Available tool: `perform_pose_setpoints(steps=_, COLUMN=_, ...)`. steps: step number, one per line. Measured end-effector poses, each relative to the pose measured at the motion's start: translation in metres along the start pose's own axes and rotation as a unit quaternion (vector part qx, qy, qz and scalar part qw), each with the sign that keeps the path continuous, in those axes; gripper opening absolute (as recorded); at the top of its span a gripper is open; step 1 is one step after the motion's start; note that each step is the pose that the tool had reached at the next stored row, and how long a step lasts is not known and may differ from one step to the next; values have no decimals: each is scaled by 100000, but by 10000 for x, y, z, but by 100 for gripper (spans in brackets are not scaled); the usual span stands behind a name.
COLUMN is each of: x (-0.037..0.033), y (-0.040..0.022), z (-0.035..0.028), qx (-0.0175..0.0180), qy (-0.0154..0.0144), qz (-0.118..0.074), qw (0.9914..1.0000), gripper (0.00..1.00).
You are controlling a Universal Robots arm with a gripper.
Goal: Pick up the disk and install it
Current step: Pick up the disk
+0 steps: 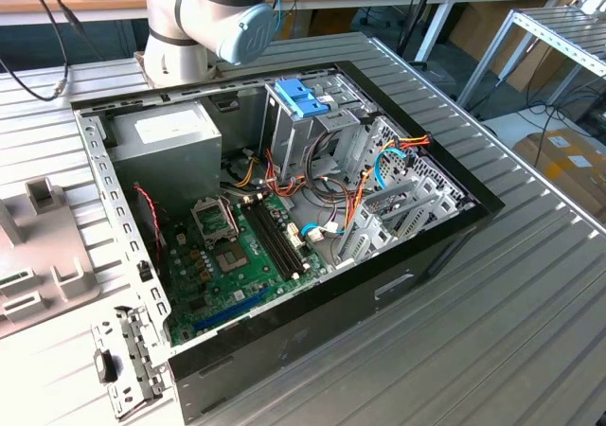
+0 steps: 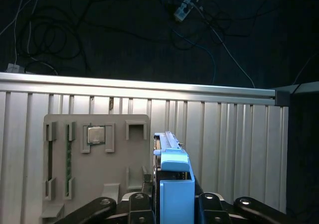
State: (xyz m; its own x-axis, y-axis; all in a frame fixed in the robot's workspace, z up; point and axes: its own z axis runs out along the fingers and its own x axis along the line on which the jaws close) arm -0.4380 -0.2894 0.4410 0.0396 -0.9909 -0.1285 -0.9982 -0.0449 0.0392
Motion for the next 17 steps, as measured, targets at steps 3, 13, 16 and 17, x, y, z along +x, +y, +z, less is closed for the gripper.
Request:
perform_pose_setpoints(steps=3, x=-3, y=1, z=-25, qx=1, qy=-34, qz=-2, qw=100000, gripper=37)
perform_pose_setpoints(steps=13, x=-15, y=5, z=-114, qx=-87, qy=2108, qz=94, qw=99978, gripper=37)
perform_pose_setpoints(steps=16, x=-22, y=7, z=-168, qx=-82, qy=2107, qz=94, qw=99978, gripper=37)
perform_pose_setpoints(steps=17, x=-23, y=7, z=-181, qx=-81, qy=2108, qz=94, qw=99978, gripper=37)
